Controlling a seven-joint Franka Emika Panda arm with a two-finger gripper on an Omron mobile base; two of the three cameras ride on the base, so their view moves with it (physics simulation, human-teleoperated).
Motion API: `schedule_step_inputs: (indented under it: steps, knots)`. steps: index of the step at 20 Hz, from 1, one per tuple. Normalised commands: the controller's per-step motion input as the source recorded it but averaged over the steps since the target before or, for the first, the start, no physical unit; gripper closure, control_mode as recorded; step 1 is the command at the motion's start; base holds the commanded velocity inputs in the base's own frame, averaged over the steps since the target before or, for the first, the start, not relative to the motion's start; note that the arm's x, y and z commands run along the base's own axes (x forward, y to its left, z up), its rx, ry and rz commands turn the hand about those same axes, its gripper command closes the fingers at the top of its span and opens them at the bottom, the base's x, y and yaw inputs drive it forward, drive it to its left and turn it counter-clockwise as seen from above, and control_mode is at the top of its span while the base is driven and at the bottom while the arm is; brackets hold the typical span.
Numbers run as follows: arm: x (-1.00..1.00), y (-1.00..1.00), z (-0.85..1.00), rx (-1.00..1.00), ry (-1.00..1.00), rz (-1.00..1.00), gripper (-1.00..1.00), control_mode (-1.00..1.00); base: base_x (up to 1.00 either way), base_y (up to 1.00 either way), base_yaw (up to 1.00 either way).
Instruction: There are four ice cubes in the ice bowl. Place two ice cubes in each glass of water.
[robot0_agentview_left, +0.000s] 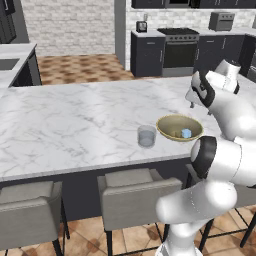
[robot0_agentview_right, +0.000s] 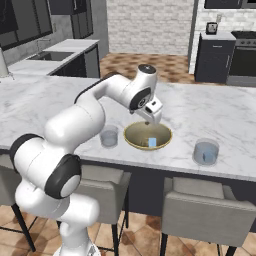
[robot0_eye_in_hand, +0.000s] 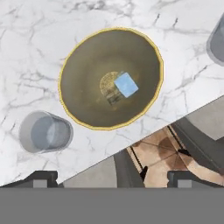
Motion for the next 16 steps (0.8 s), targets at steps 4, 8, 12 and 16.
schedule_step_inputs:
  steps: [4,8,12,16]
  knots:
    - [0.0,0.11,0.0,0.03,0.24,0.0,-1.0,-1.0,0.0,0.0,0.0]
    - [0.0,0.0,-0.06,0.07,0.17,-0.03,-1.0,-1.0,0.0,0.0,0.0]
    - [0.0,0.0,-0.21,0.05,0.06,-0.03,-1.0,-1.0,0.0,0.0,0.0]
    - [0.0,0.0,-0.22,0.0,0.0,0.0,-1.0,-1.0,0.0,0.0,0.0]
